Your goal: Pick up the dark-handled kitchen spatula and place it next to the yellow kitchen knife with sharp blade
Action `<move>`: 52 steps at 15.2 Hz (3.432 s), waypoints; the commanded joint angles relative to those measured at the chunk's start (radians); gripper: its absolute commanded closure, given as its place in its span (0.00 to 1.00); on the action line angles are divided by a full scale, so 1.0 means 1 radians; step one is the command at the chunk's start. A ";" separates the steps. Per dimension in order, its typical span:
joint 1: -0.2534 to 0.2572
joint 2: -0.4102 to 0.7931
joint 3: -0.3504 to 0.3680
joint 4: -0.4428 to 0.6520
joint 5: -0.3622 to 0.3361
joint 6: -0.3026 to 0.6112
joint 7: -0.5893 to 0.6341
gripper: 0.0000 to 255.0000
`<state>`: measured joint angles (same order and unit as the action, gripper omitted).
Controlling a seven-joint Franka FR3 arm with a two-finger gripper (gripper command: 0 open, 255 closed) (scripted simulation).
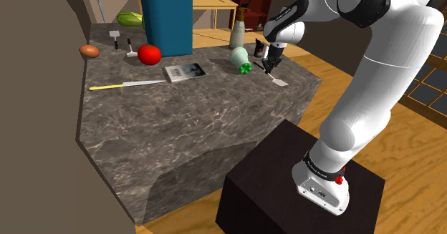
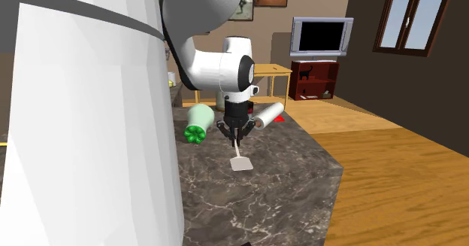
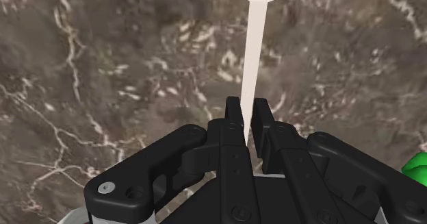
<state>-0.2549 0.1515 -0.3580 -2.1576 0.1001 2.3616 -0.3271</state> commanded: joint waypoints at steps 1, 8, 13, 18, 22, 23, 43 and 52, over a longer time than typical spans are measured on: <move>0.000 0.000 0.000 0.000 0.000 0.000 0.000 1.00; 0.003 -0.033 -0.004 0.019 -0.019 -0.049 0.014 1.00; 0.006 -0.069 -0.007 0.048 -0.040 -0.112 0.029 1.00; 0.008 -0.101 -0.008 0.082 -0.056 -0.175 0.041 1.00; 0.034 -0.140 0.014 0.063 -0.078 -0.192 0.100 1.00; 0.047 -0.153 0.026 0.049 -0.085 -0.189 0.128 1.00; 0.279 -0.202 0.290 -0.008 -0.128 -0.183 0.647 1.00; 0.381 -0.102 0.396 0.117 -0.141 -0.213 0.862 1.00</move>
<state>0.1158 0.0288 0.0271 -2.0702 -0.0383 2.1578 0.5108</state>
